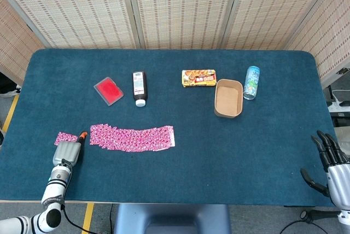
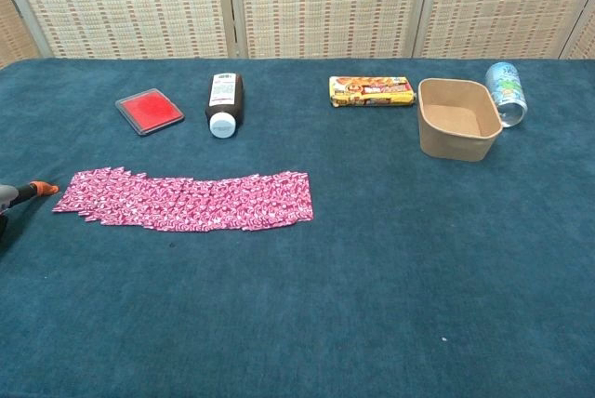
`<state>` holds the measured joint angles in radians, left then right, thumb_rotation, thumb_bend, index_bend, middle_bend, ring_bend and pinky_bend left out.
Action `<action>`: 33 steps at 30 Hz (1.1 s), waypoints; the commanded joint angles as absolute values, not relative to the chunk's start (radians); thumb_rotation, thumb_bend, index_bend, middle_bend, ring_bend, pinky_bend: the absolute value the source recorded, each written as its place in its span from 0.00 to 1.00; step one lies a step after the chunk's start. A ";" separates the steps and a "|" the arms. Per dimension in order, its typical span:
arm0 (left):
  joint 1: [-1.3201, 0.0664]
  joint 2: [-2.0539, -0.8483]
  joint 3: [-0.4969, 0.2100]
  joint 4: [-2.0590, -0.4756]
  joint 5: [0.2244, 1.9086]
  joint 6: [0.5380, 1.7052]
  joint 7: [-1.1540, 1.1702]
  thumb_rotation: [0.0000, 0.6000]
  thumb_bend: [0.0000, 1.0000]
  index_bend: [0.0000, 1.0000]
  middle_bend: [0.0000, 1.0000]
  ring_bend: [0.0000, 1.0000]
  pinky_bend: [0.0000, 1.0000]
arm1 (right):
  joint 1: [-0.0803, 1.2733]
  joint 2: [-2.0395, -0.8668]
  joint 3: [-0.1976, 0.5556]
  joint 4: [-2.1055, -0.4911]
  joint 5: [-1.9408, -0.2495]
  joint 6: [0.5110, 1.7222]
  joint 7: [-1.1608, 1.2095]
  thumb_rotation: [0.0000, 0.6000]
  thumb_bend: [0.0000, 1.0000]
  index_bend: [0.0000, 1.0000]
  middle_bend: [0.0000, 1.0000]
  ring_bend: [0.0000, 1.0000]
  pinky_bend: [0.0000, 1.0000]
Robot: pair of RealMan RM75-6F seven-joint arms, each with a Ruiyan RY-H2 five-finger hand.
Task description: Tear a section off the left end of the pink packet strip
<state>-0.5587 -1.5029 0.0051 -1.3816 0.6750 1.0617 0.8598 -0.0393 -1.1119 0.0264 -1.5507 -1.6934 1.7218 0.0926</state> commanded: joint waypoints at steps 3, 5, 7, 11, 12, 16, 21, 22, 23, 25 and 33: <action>-0.552 -1.493 -0.009 -1.396 0.689 1.078 0.829 1.00 0.85 0.07 0.76 0.71 0.67 | -0.039 -1.112 0.026 -1.551 -1.693 1.719 0.090 1.00 0.23 0.00 0.00 0.00 0.28; -0.545 -1.478 -0.011 -1.427 0.718 1.082 0.795 1.00 0.85 0.06 0.76 0.71 0.67 | -0.038 -1.113 0.026 -1.551 -1.694 1.719 0.088 1.00 0.23 0.00 0.00 0.00 0.28; -0.539 -1.459 -0.010 -1.462 0.749 1.079 0.764 1.00 0.85 0.06 0.76 0.71 0.67 | -0.038 -1.114 0.026 -1.551 -1.693 1.719 0.087 1.00 0.23 0.00 0.00 0.00 0.28; -0.533 -1.425 0.002 -1.524 0.826 1.067 0.707 1.00 0.85 0.06 0.76 0.71 0.67 | -0.038 -1.114 0.025 -1.552 -1.693 1.717 0.085 1.00 0.23 0.00 0.00 0.00 0.28; -0.531 -1.417 0.004 -1.539 0.845 1.062 0.689 1.00 0.85 0.05 0.76 0.71 0.67 | -0.038 -1.114 0.025 -1.552 -1.693 1.717 0.085 1.00 0.23 0.00 0.00 0.00 0.28; -0.526 -1.396 0.013 -1.575 0.905 1.040 0.626 1.00 0.85 0.05 0.75 0.71 0.67 | -0.039 -1.114 0.026 -1.551 -1.693 1.720 0.089 1.00 0.23 0.00 0.00 0.00 0.28; -0.530 -1.381 0.029 -1.588 0.953 0.991 0.572 1.00 0.85 0.04 0.75 0.71 0.67 | -0.038 -1.113 0.026 -1.550 -1.693 1.719 0.092 1.00 0.23 0.00 0.00 0.00 0.28; -0.531 -1.383 0.032 -1.584 0.957 0.989 0.572 1.00 0.85 0.04 0.75 0.71 0.67 | -0.038 -1.112 0.025 -1.550 -1.694 1.719 0.092 1.00 0.23 0.00 0.00 0.00 0.28; -0.531 -1.388 0.034 -1.579 0.960 0.989 0.573 1.00 0.85 0.04 0.75 0.71 0.67 | -0.038 -1.112 0.025 -1.550 -1.694 1.718 0.092 1.00 0.23 0.00 0.00 0.00 0.28; -0.531 -1.398 0.037 -1.569 0.961 0.987 0.575 1.00 0.85 0.03 0.75 0.71 0.67 | -0.038 -1.112 0.026 -1.551 -1.693 1.719 0.092 1.00 0.23 0.00 0.00 0.00 0.28; -0.538 -1.421 0.045 -1.536 0.933 0.967 0.595 1.00 0.85 0.02 0.75 0.71 0.67 | -0.038 -1.112 0.026 -1.552 -1.692 1.720 0.093 1.00 0.23 0.00 0.00 0.00 0.28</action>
<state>-0.5359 -1.4177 0.0431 -1.5407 0.9400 0.9698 0.5886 -0.0384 -1.1118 0.0262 -1.5515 -1.6924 1.7197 0.0932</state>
